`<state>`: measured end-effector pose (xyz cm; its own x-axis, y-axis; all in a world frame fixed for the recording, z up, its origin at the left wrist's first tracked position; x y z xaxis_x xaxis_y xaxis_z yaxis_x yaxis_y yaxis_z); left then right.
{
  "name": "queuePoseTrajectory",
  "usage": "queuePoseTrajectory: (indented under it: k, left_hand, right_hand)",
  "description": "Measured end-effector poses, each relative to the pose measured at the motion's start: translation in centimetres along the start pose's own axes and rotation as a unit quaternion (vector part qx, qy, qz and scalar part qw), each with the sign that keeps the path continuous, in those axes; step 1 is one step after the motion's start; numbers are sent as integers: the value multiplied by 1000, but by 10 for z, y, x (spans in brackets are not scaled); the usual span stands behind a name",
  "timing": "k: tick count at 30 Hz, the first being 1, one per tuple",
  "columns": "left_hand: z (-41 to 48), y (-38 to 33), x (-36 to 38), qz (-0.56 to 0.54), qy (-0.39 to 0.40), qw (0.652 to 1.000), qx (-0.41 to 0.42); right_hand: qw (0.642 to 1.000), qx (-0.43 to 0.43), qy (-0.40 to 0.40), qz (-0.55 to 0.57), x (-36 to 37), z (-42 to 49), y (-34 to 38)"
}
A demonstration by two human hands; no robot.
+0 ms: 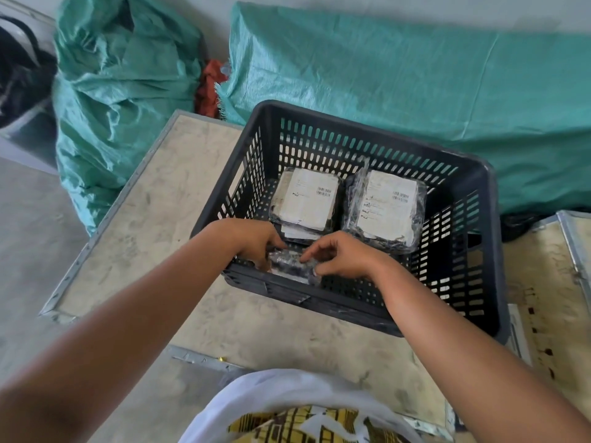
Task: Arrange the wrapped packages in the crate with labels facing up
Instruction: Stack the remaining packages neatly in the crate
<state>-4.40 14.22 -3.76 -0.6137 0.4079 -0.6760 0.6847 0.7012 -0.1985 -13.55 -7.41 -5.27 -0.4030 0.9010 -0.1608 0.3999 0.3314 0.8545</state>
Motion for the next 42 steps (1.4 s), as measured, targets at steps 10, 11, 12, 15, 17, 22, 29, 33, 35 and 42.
queuePoseTrajectory:
  k: [10, 11, 12, 15, 17, 22, 29, 33, 35, 42]
  left_hand:
    - [-1, -9, -8, 39, -95, 995, 2]
    - [-3, -8, -10, 24, -103, 994, 5]
    - [-4, -7, -12, 1, -115, 993, 8]
    - [-13, -6, -17, -117, -188, 975, 22]
    - [-18, -9, -21, -162, -271, 948, 42]
    - [-26, -14, -23, -187, -385, 903, 46]
    - [-23, -15, -21, -137, -353, 924, 50]
    - [-18, -7, -20, -190, -335, 922, 32]
    - [-14, -4, -23, -226, -331, 915, 46]
    - [4, 15, -46, -322, -356, 876, 45]
  right_hand:
    - [998, -31, -49, -23, -3, 5, 5]
    - [997, -38, -64, -20, -5, 3, 5]
    - [996, -48, -80, -10, -8, 1, 5]
    - [984, -96, -146, 36, -19, -8, 6]
    - [972, -120, -194, 60, -26, -14, 9]
    - [939, -130, -261, 185, -36, -21, 17]
    - [904, -137, -292, 281, -43, -22, 18]
    - [907, -201, -316, 194, -36, -21, 17]
    - [911, -213, -316, 159, -31, -22, 18]
    - [934, -174, -286, 125, -25, -19, 19]
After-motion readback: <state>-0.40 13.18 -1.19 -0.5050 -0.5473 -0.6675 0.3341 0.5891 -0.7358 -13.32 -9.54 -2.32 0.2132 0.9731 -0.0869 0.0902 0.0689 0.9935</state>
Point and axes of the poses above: each hand's wrist, its own z-axis towards the middle knuckle, its own x-axis out of the palm, y = z × x, the point moved 1 cm from there along z, towards the middle knuckle, and after that the axes turned 15 degrees about z, right-handed, at the moved point
